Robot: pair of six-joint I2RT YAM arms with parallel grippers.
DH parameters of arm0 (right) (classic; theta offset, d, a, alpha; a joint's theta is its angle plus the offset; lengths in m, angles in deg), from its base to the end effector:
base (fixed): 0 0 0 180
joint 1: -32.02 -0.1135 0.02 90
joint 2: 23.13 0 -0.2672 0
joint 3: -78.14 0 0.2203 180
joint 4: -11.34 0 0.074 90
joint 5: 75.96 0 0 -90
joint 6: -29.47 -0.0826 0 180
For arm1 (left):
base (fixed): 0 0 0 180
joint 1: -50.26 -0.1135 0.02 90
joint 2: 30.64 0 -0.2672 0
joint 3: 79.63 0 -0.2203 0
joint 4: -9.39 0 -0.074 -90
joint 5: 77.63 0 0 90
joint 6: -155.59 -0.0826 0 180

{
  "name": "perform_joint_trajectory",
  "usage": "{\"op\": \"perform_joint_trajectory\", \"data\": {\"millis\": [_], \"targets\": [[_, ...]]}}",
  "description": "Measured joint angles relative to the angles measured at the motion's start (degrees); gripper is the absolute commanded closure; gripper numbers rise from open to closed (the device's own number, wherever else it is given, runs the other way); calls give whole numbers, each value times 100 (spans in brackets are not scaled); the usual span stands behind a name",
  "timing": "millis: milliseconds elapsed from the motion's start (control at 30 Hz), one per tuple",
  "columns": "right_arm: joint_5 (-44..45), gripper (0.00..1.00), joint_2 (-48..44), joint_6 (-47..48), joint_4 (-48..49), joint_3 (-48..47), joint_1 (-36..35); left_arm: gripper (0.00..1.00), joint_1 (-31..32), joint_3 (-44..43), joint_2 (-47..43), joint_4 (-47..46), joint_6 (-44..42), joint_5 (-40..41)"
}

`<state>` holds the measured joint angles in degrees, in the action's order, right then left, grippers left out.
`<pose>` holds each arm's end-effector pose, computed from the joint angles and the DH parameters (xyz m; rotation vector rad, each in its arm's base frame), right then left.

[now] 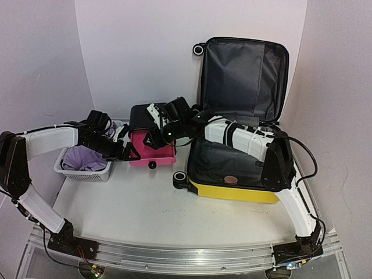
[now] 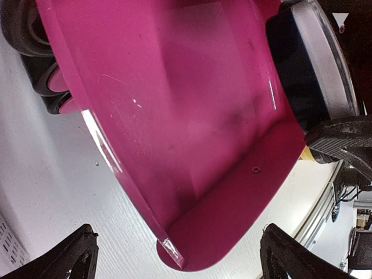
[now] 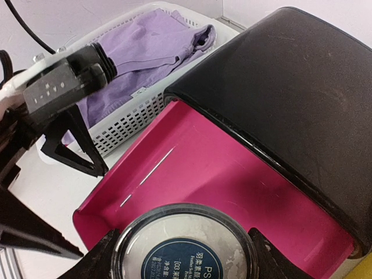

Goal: Open, take out, and arrange the luggage

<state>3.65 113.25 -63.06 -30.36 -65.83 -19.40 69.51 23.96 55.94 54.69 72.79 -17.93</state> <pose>0.3378 0.4473 0.2399 -1.0285 2.0007 0.7227 0.2726 -0.1393 0.2216 0.4805 2.5103 -0.8524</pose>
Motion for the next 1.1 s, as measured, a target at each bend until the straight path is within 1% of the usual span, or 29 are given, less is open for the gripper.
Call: {"op": "perform_joint_trajectory", "data": {"millis": [200, 333, 500, 633, 700, 800, 833, 967, 1100], "targets": [[186, 54, 157, -4, 164, -120, -48, 0, 138, 42, 94, -20, -144, 68], [254, 54, 251, -4, 236, -138, -55, 0, 260, 111, 94, -13, -234, 328], [413, 51, 387, -2, 264, -186, -55, 6, 459, 109, 118, -24, -264, 800], [612, 40, 428, 52, 271, -186, -61, 14, 520, 107, 168, -61, -212, 1115], [706, 34, 431, 87, 271, -186, -66, 16, 525, 105, 162, -61, -149, 1182], [815, 18, 431, 131, 264, -223, -81, 18, 542, 68, 162, -52, -63, 1279], [841, 15, 431, 129, 258, -249, -90, 19, 544, 44, 162, -50, -22, 1307], [970, 6, 431, 111, 175, -476, -127, 21, 546, -125, 162, -39, 101, 1408], [1110, 2, 293, 28, 4, -461, -140, 19, 546, -278, 162, -52, 212, 1495]]}}
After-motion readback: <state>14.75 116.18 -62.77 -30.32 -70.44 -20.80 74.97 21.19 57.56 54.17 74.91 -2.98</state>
